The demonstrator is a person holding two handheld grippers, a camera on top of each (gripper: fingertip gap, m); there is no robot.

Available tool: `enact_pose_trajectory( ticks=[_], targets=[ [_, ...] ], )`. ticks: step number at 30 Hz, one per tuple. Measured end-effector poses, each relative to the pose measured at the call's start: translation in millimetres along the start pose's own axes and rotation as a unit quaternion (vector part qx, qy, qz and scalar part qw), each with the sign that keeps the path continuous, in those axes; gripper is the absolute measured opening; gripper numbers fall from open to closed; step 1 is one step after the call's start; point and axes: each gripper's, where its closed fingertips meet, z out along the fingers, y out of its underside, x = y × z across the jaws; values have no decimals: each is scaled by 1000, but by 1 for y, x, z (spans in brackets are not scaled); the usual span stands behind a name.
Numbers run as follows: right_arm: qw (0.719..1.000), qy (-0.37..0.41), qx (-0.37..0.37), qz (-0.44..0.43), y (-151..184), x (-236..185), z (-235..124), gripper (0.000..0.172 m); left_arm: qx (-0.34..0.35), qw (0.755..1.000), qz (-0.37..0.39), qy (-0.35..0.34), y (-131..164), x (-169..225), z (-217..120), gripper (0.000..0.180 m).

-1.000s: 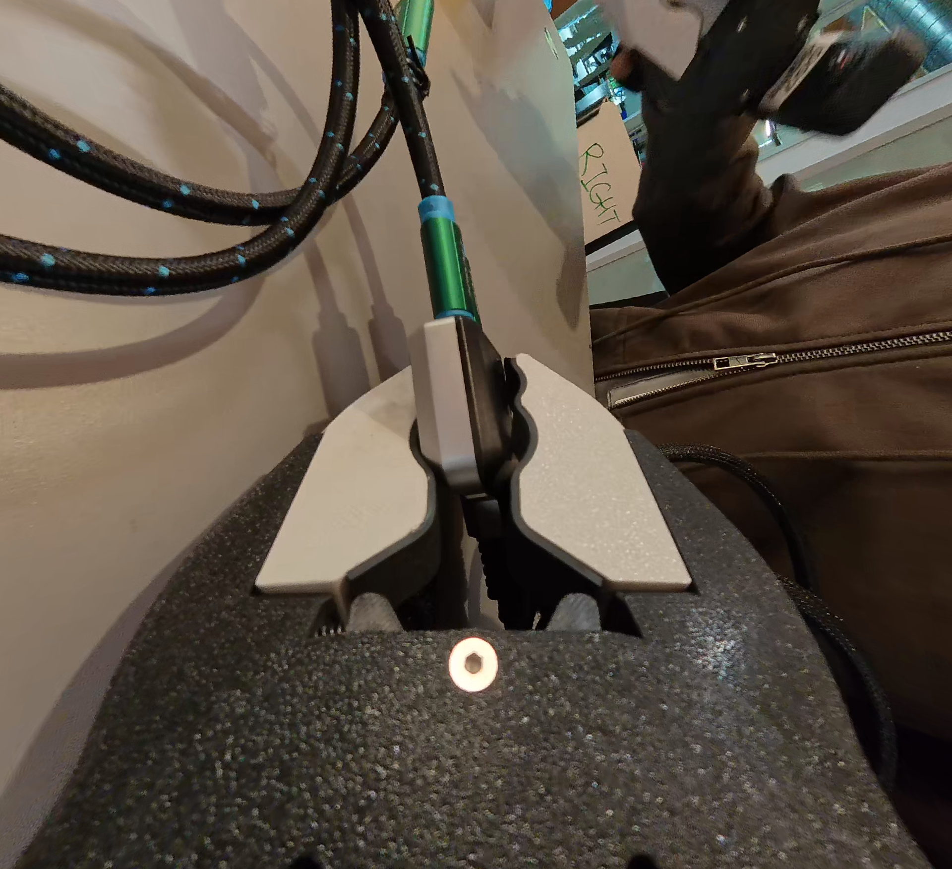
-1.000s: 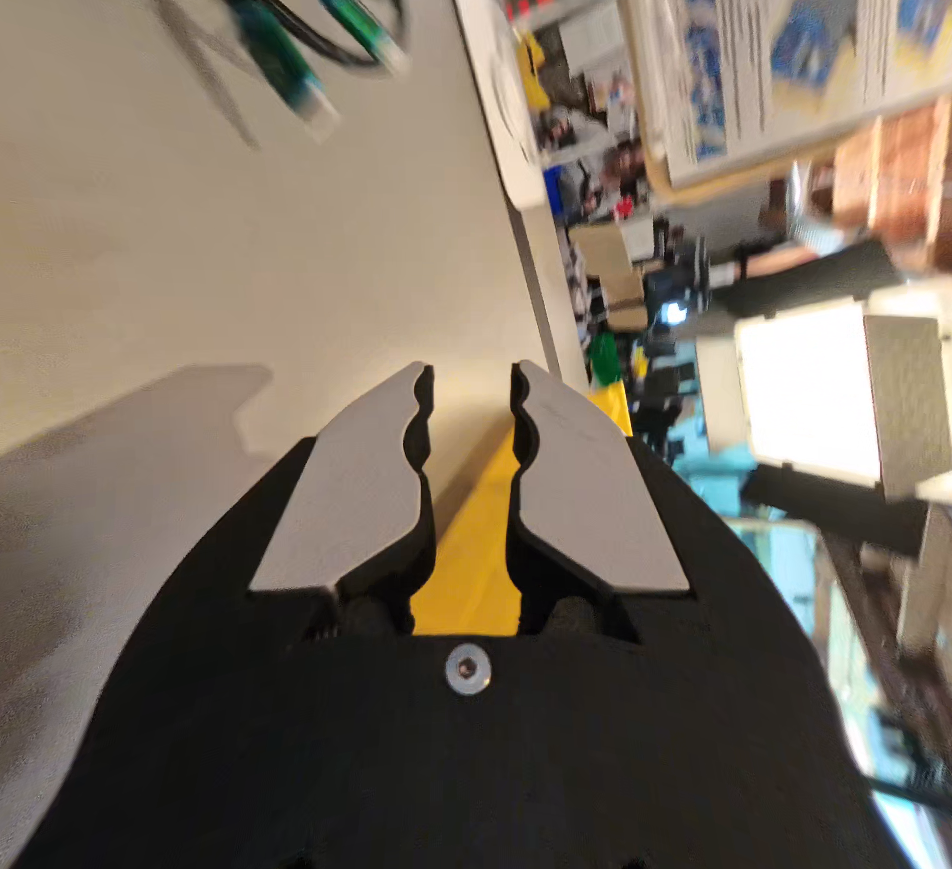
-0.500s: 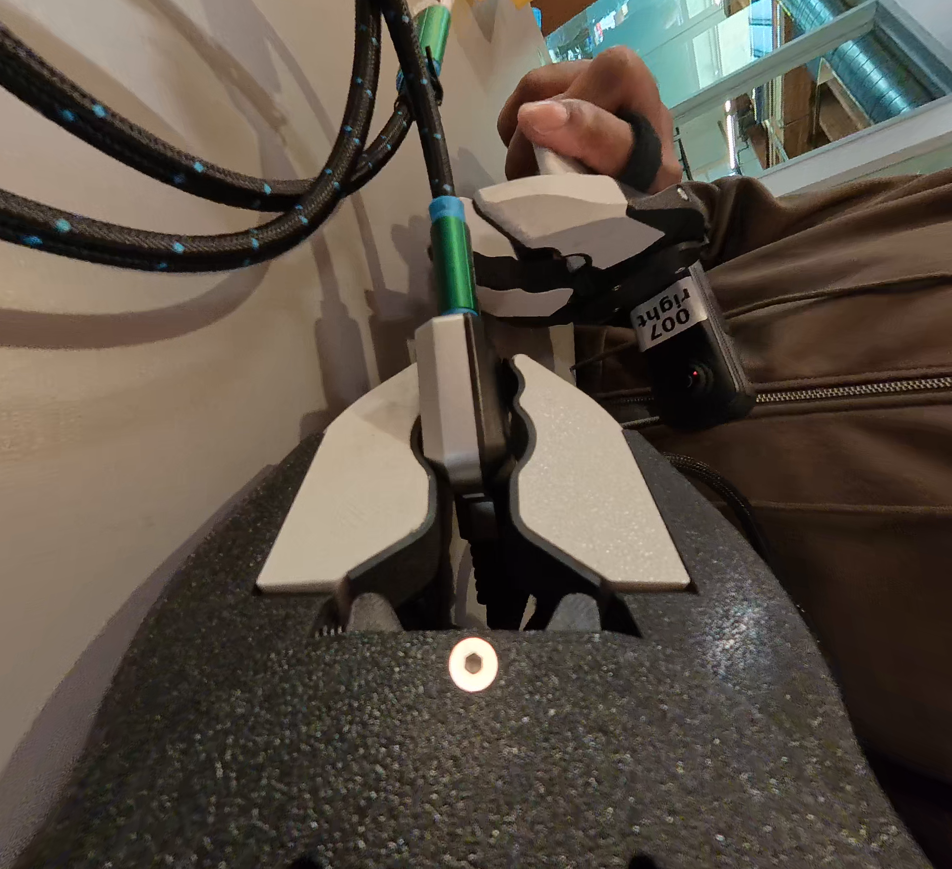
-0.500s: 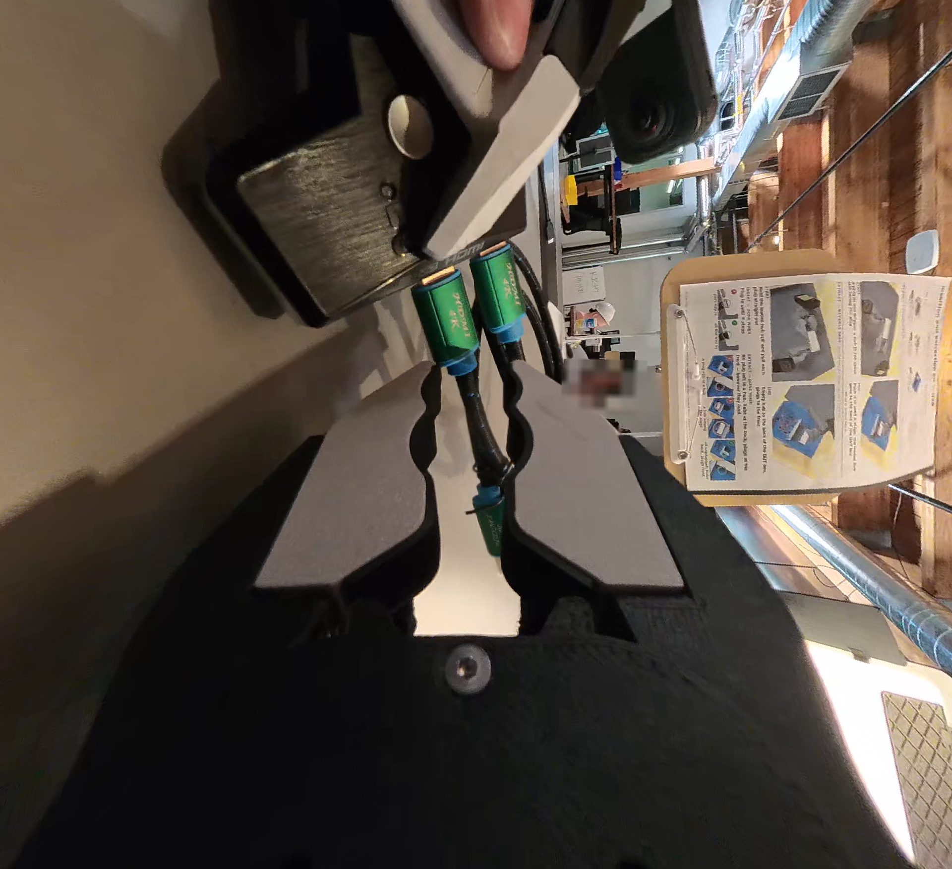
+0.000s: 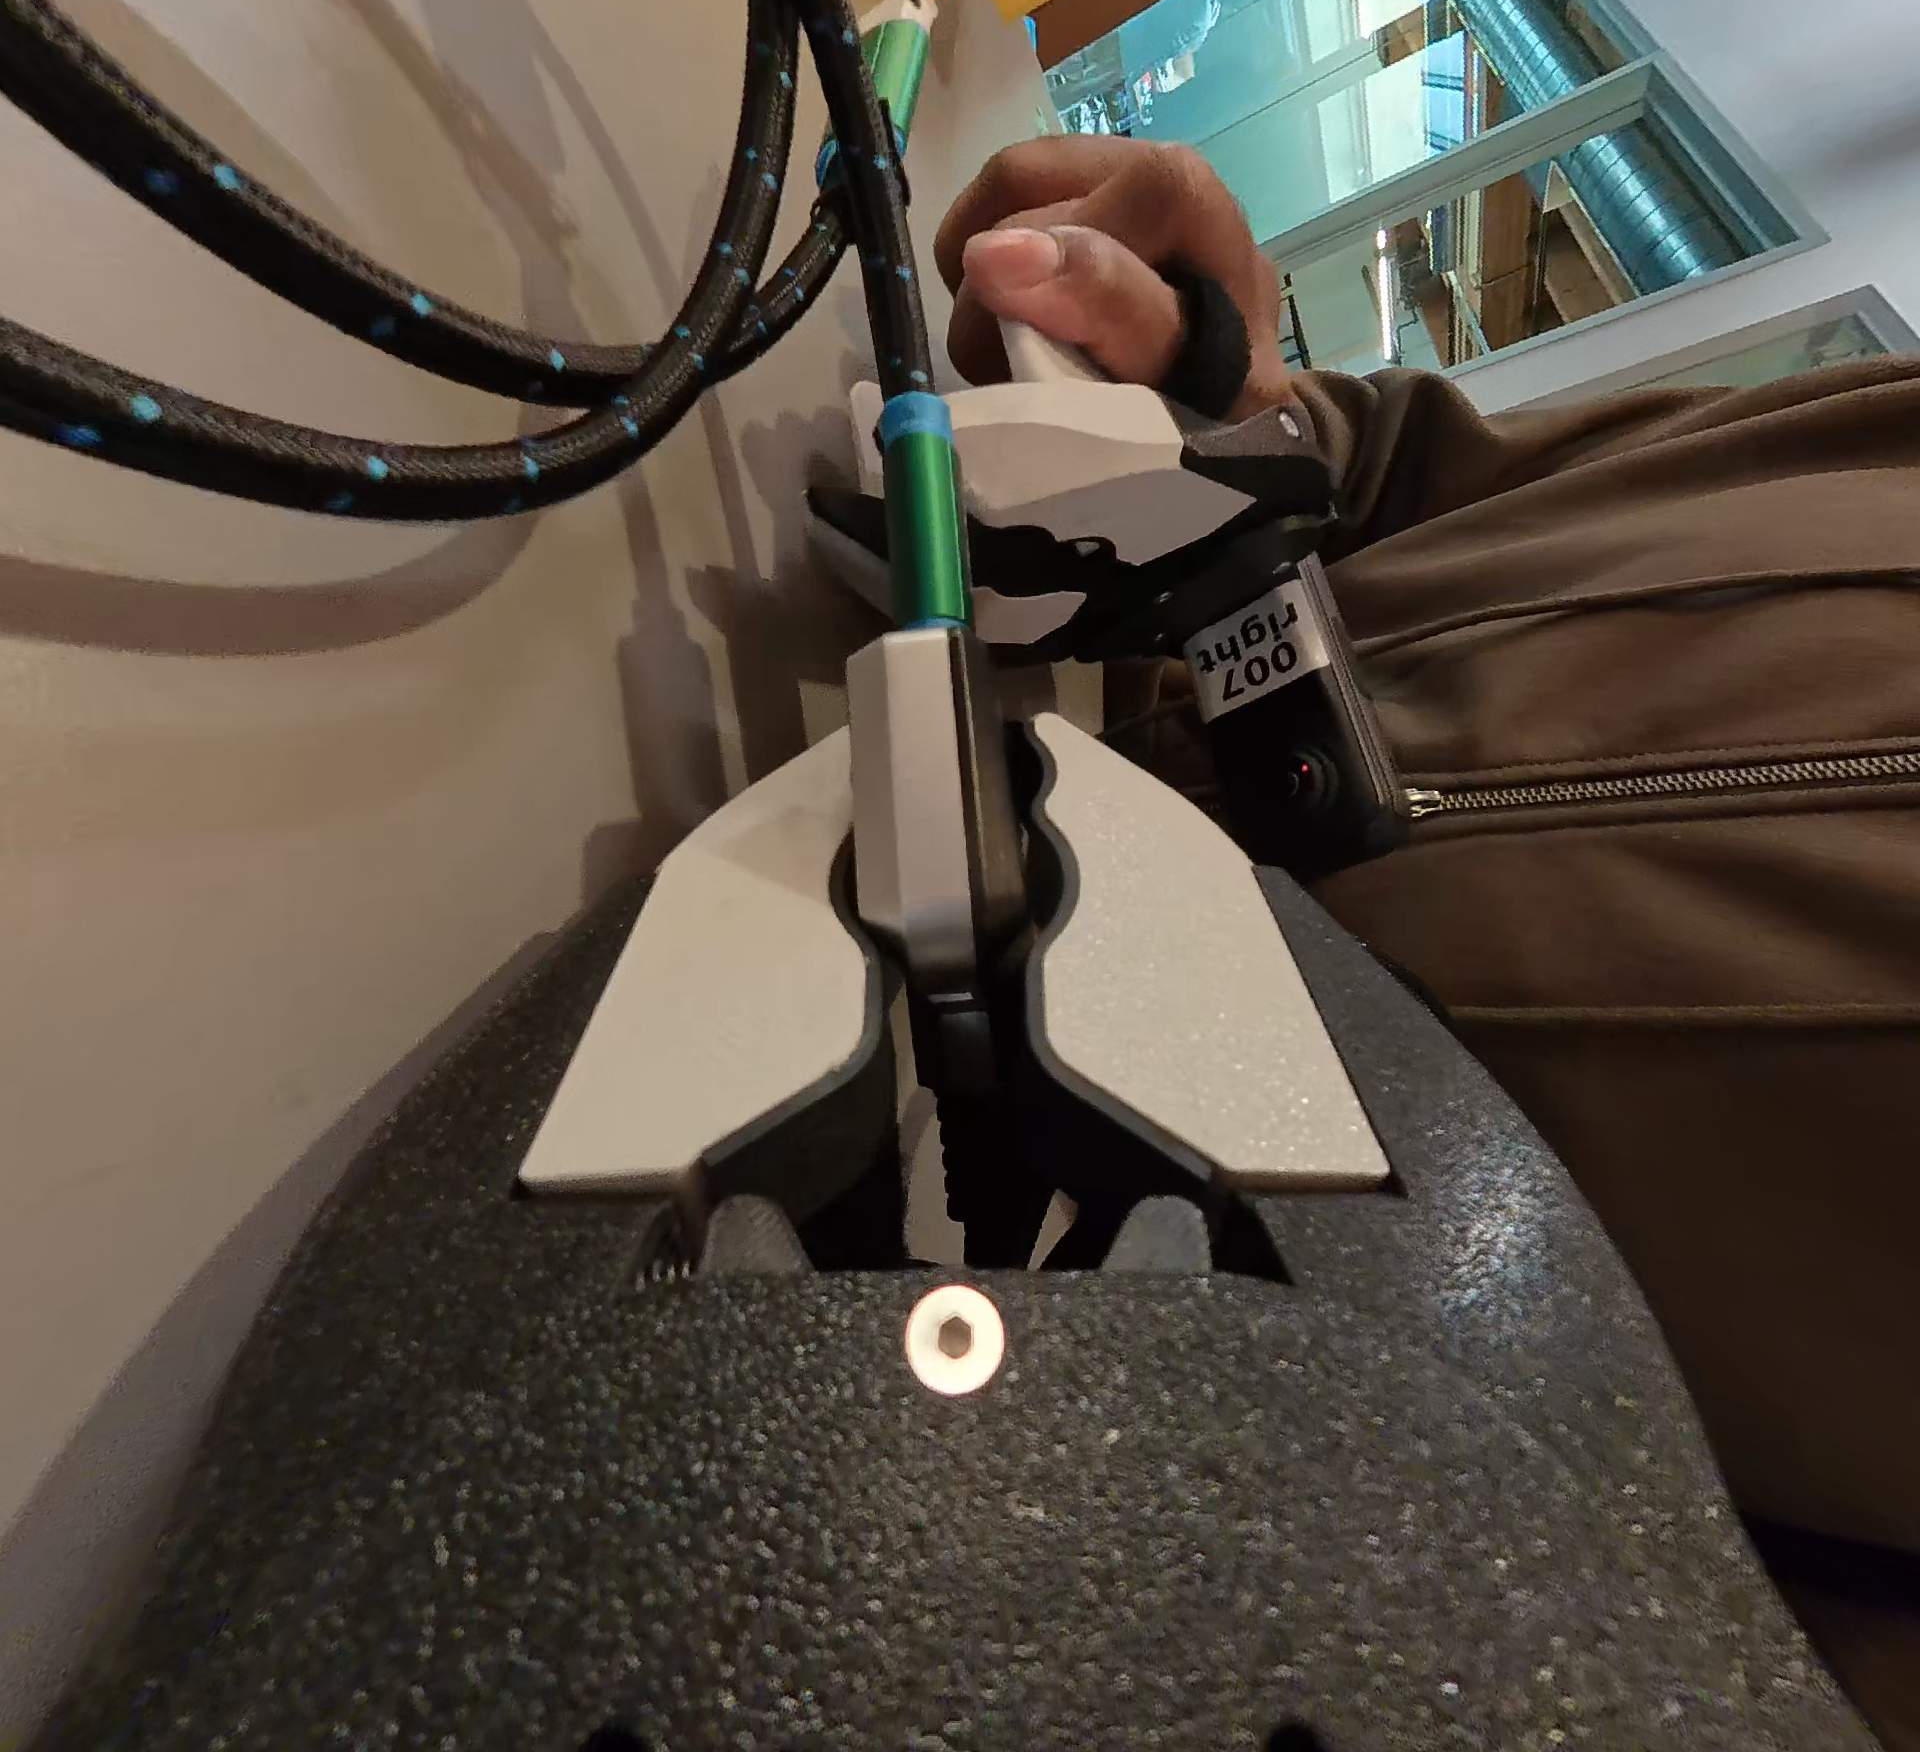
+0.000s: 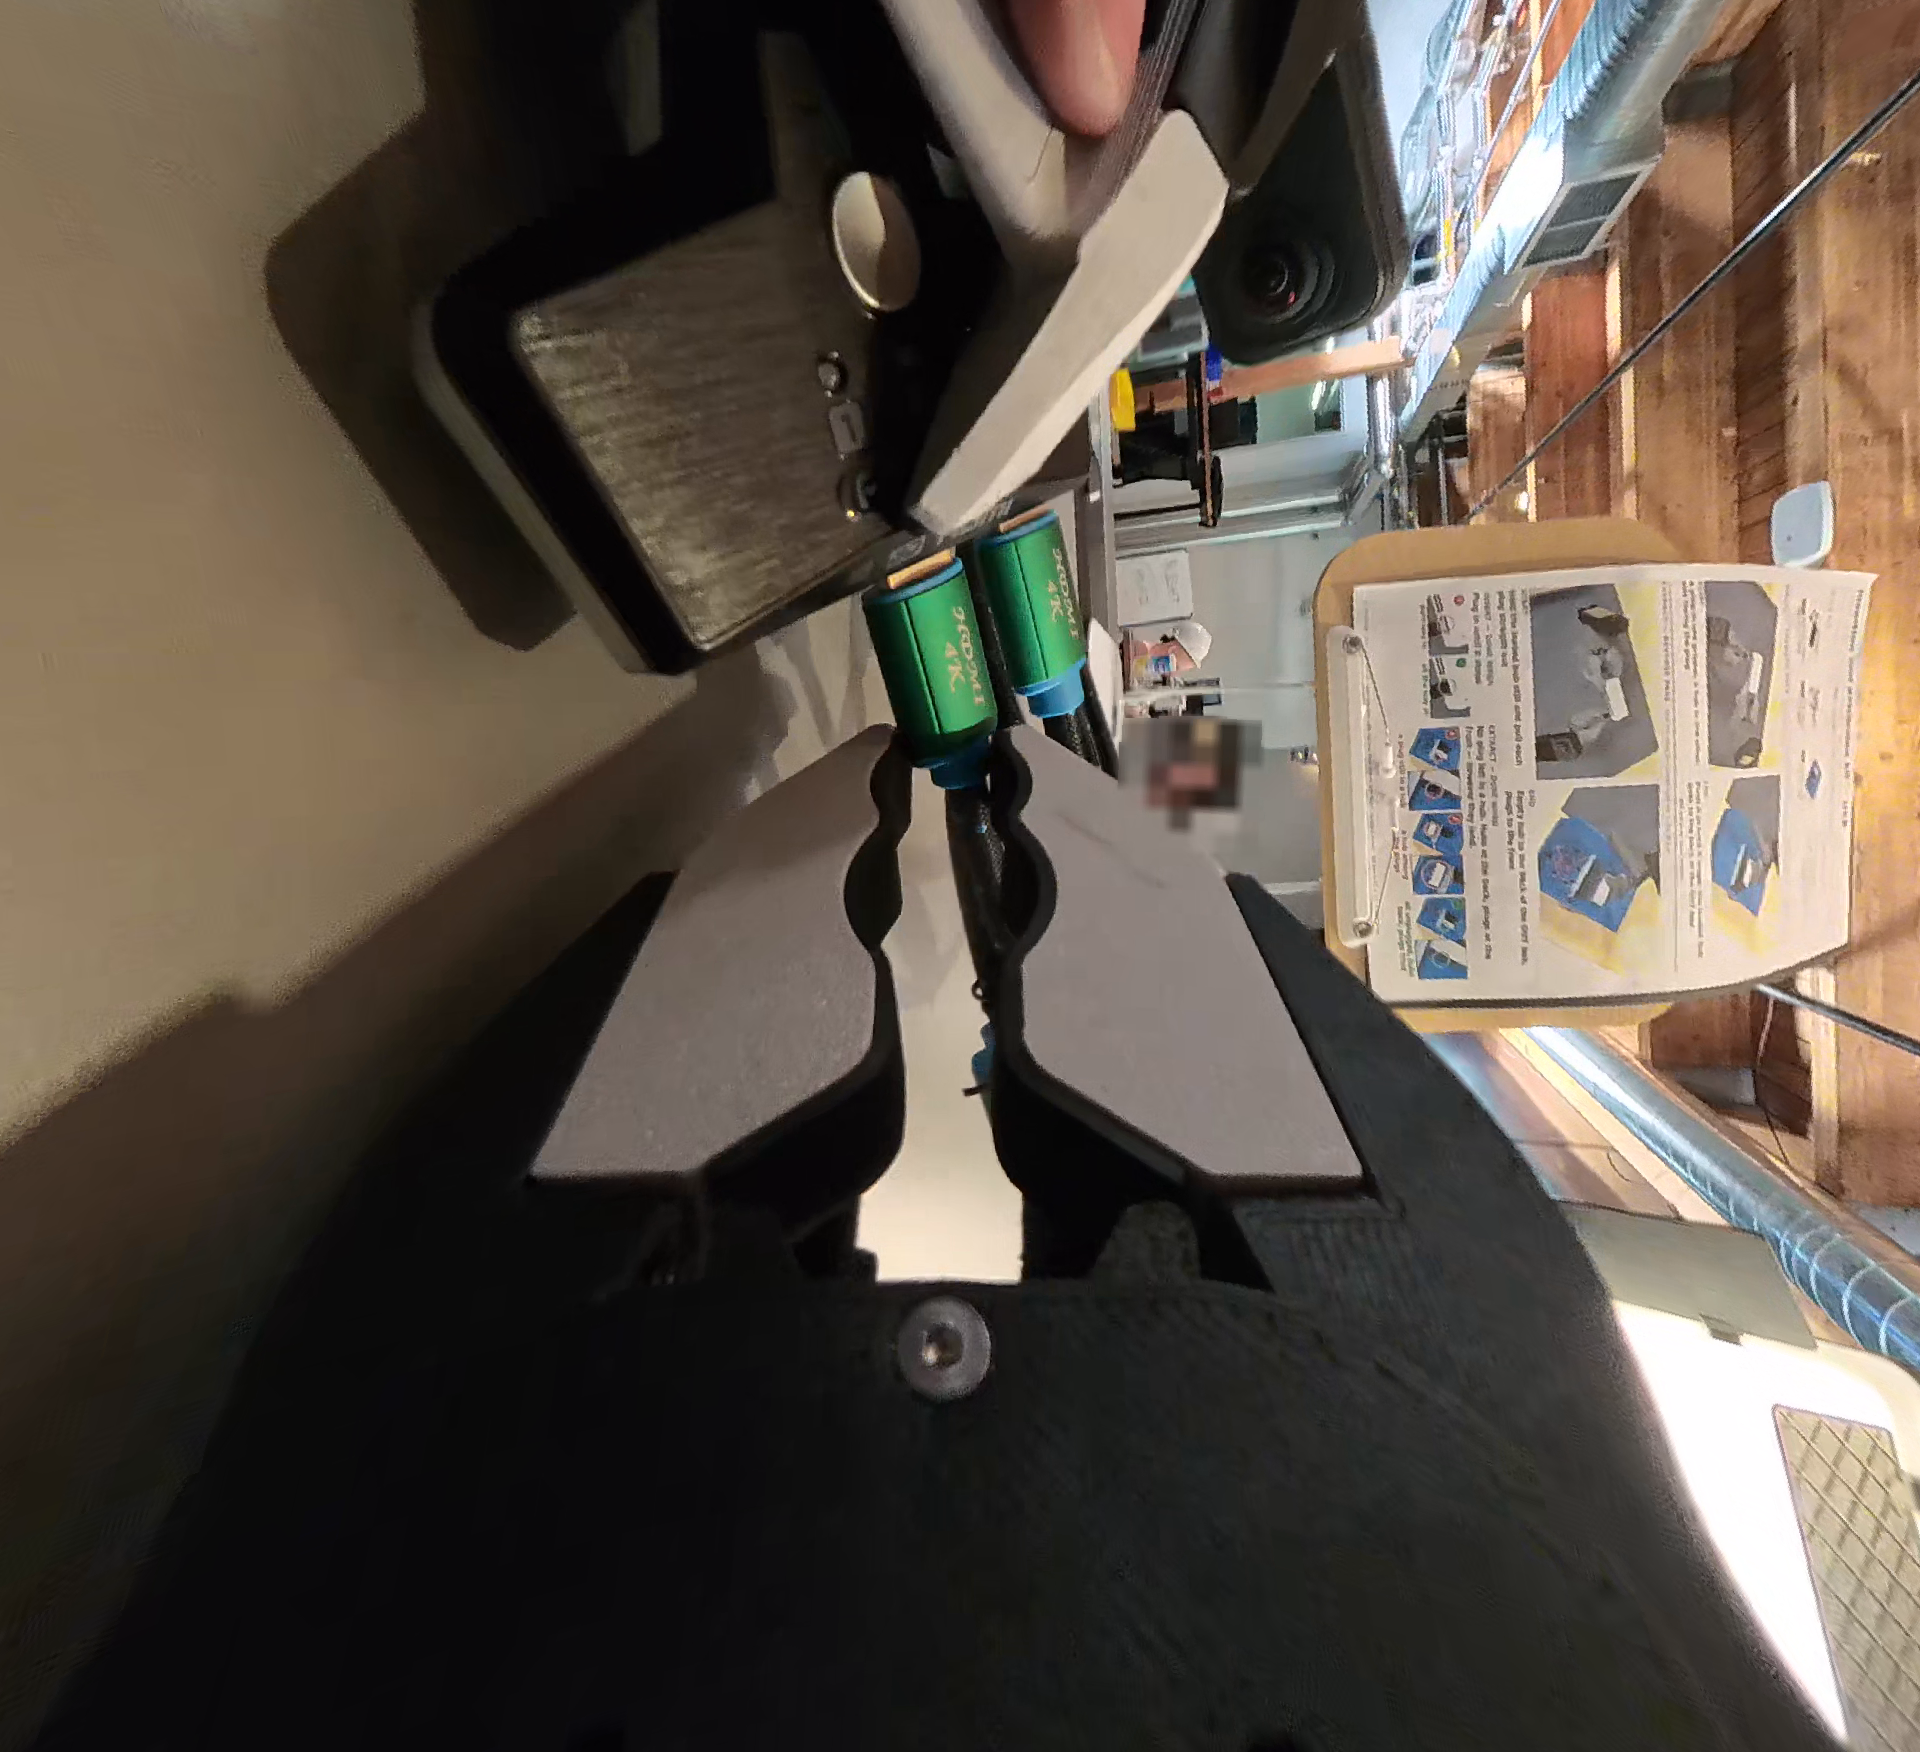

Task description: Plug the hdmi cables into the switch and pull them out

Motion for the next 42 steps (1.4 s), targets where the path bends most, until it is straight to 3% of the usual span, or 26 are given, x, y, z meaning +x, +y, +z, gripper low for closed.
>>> enact_pose_trajectory(
  ticks=[6,10,20,28,42],
  targets=[
    [999,-18,50,-7,3,-4,-5,13,-13,1000,-1,-4,2,-1,4,23],
    [993,-86,70,35,5,-13,-13,10,-37,999,0,-5,8,-1,9,23],
    [986,-126,92,61,6,-14,-22,8,-50,999,5,0,11,2,12,24],
    [984,-129,98,70,7,-13,-21,8,-46,999,7,-1,10,1,12,23],
    [997,-19,13,-67,6,-5,-14,12,-26,1000,-6,-1,5,-1,8,23]
  ],
)
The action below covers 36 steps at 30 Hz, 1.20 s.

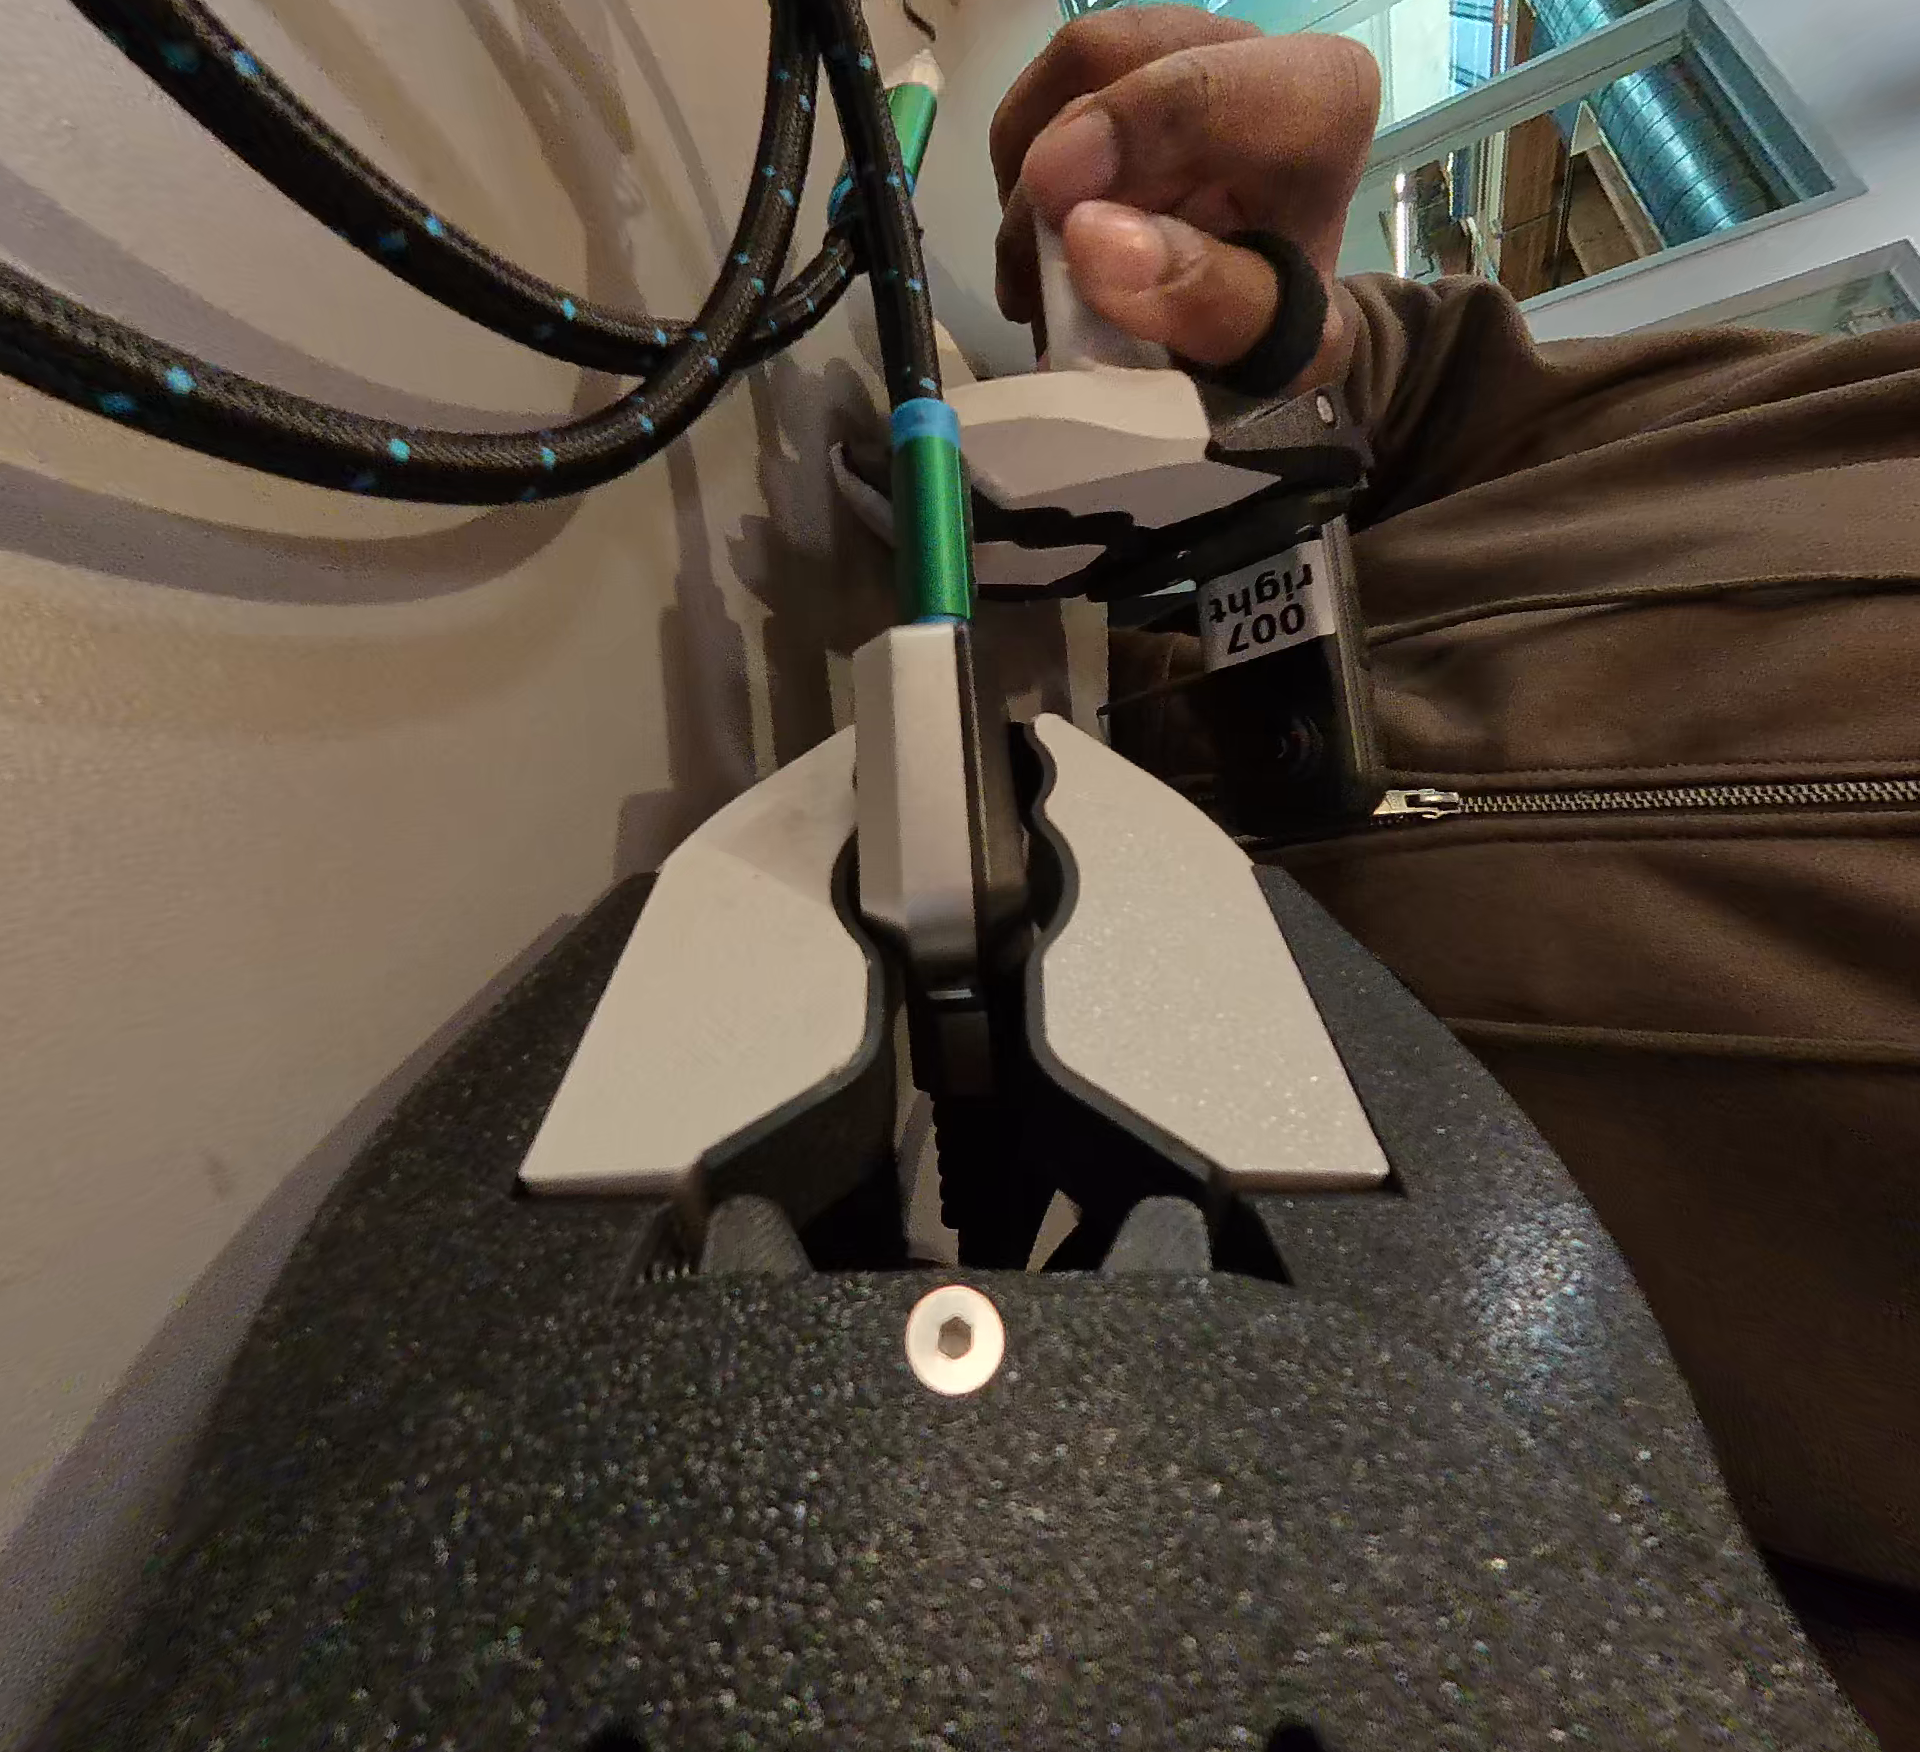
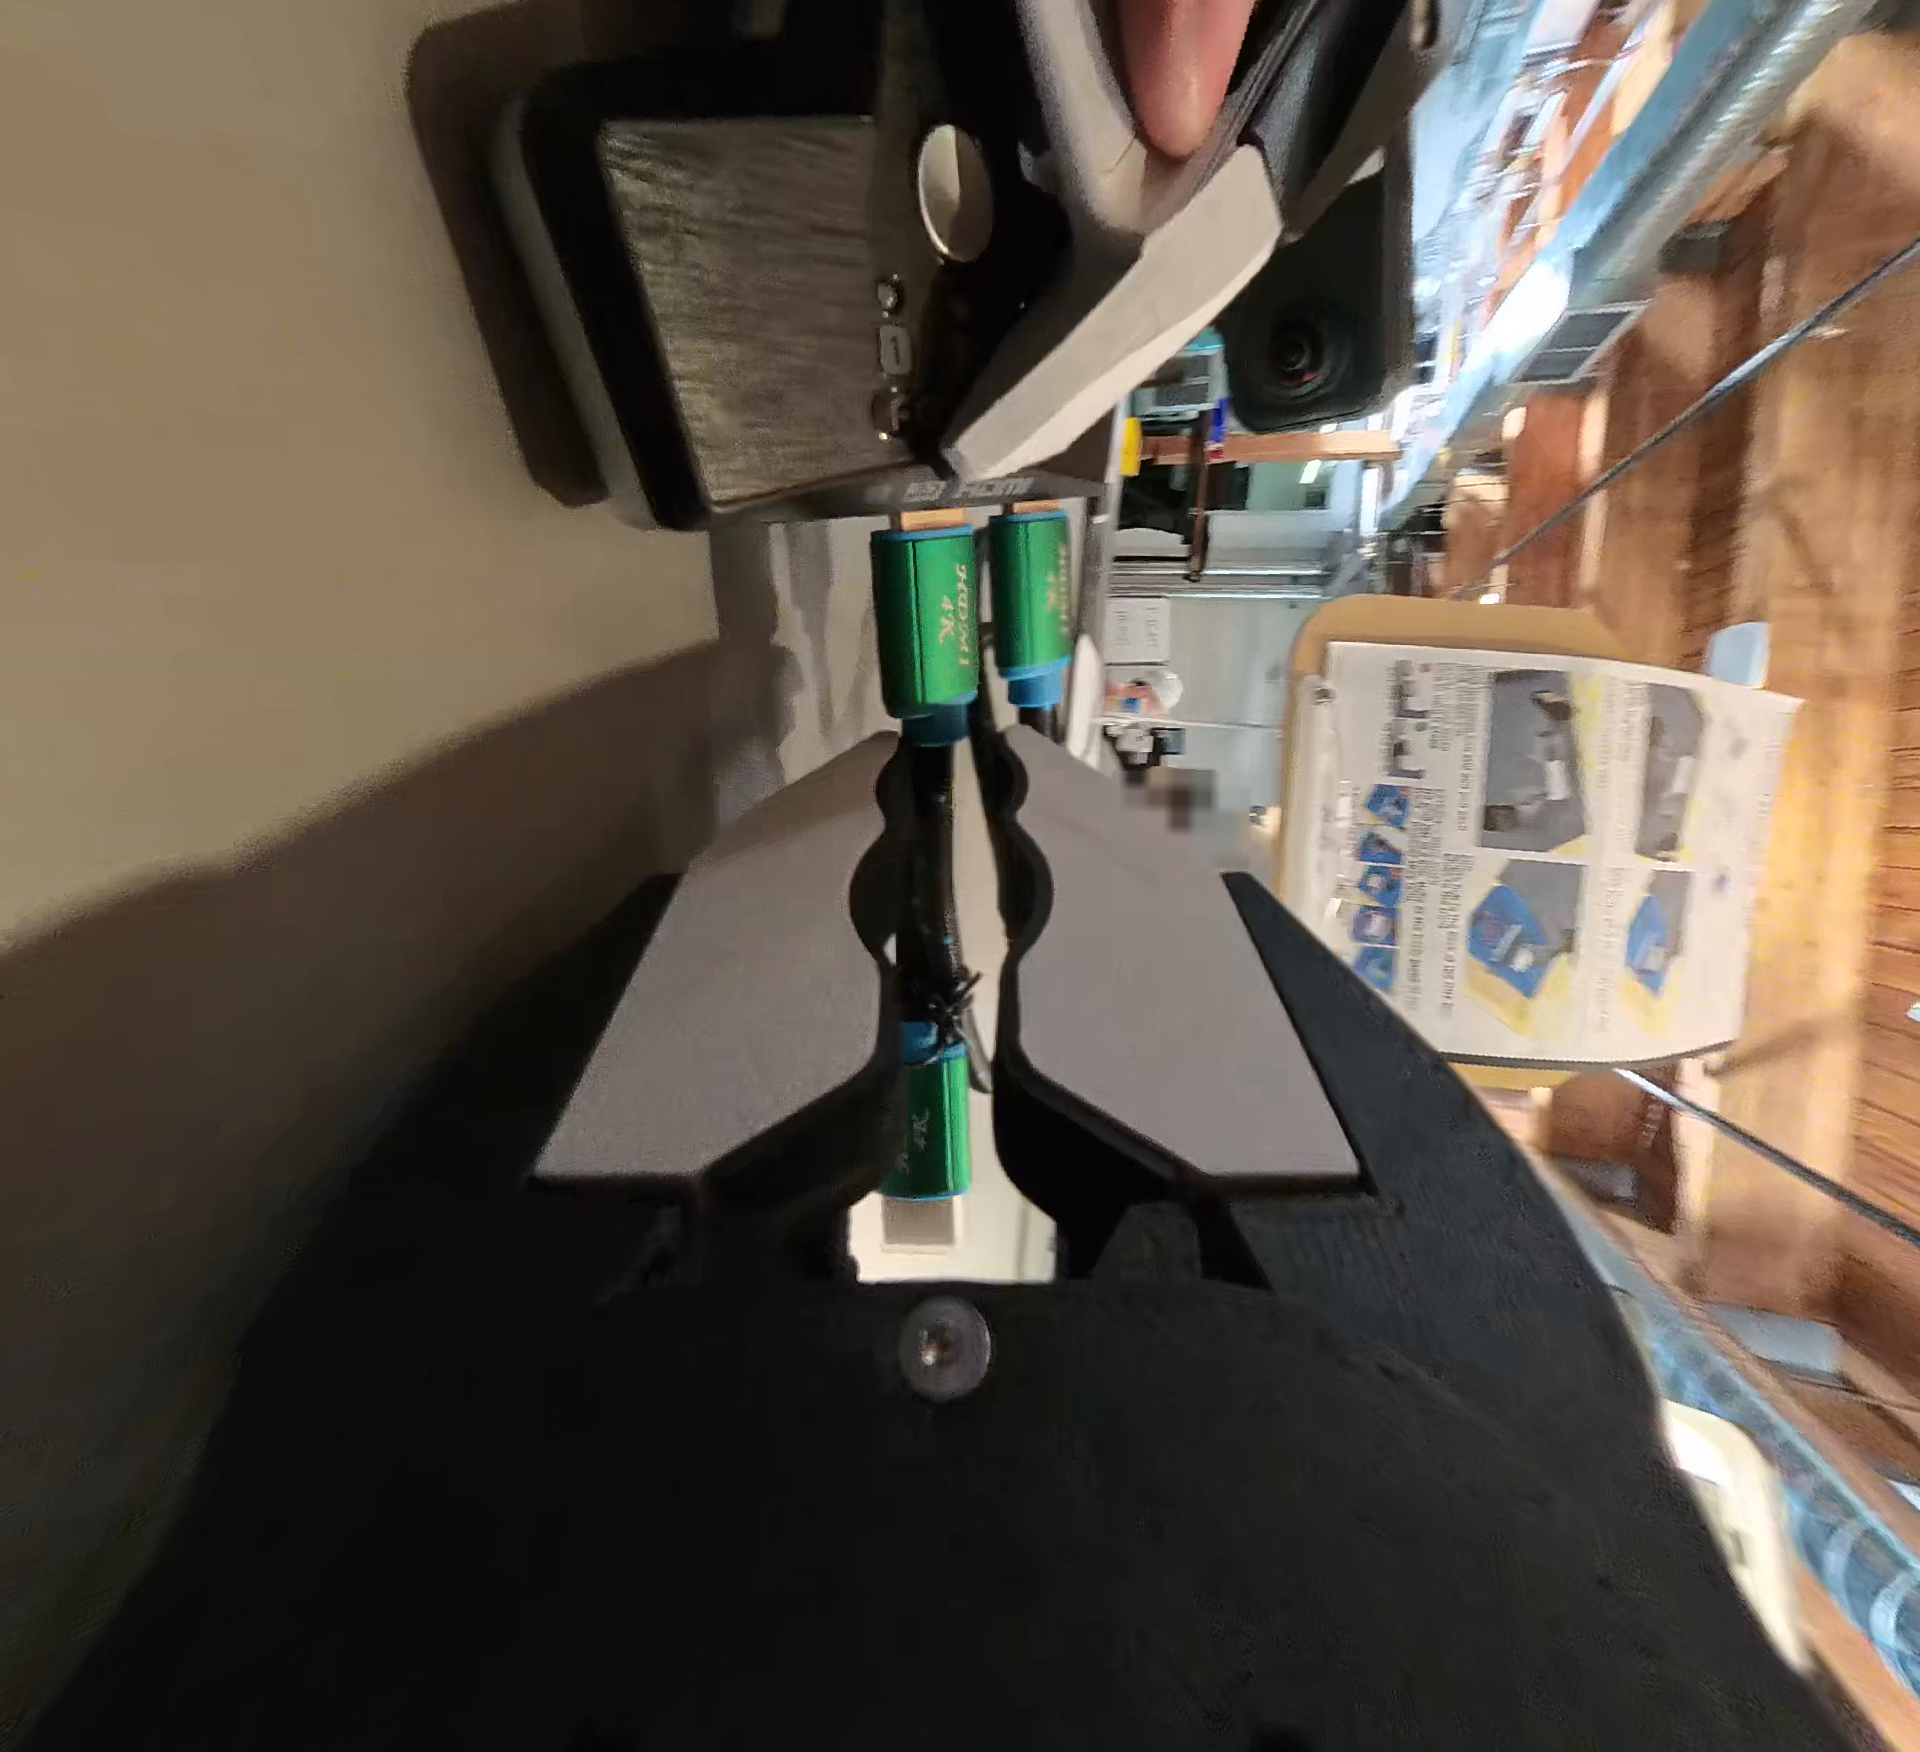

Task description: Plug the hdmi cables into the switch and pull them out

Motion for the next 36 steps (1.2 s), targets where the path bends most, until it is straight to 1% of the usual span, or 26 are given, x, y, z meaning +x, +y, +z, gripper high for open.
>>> enact_pose_trajectory(
  ticks=[3,6,9,14,18,19,21,22,24,29,36],
  targets=[
    [998,51,8,-33,-1,10,-3,25,5,1000,-7,11,-1,2,0,22],
    [994,87,19,-60,-3,15,-4,28,20,999,-20,20,-6,2,-4,22],
    [990,116,34,-74,-9,20,-7,33,53,997,-33,39,-16,5,-10,22],
    [984,159,24,-80,-8,31,-2,41,79,993,-48,77,-23,15,-8,22],
    [978,186,31,-87,-12,35,1,40,90,988,-59,107,-27,24,1,23],
    [977,193,35,-88,-14,37,1,36,92,987,-62,113,-28,26,3,23],
    [973,209,48,-88,-19,40,-1,17,92,986,-64,121,-28,29,7,22],
    [972,212,51,-90,-20,40,-1,12,94,985,-66,129,-29,32,8,23],
    [971,209,61,-98,-20,39,-1,11,94,985,-67,125,-28,30,8,23],
    [976,170,94,-103,-16,37,-1,12,99,984,-76,126,-30,30,9,23],
    [981,142,102,-88,-11,37,4,12,111,983,-83,121,-34,27,8,23]
  ],
)
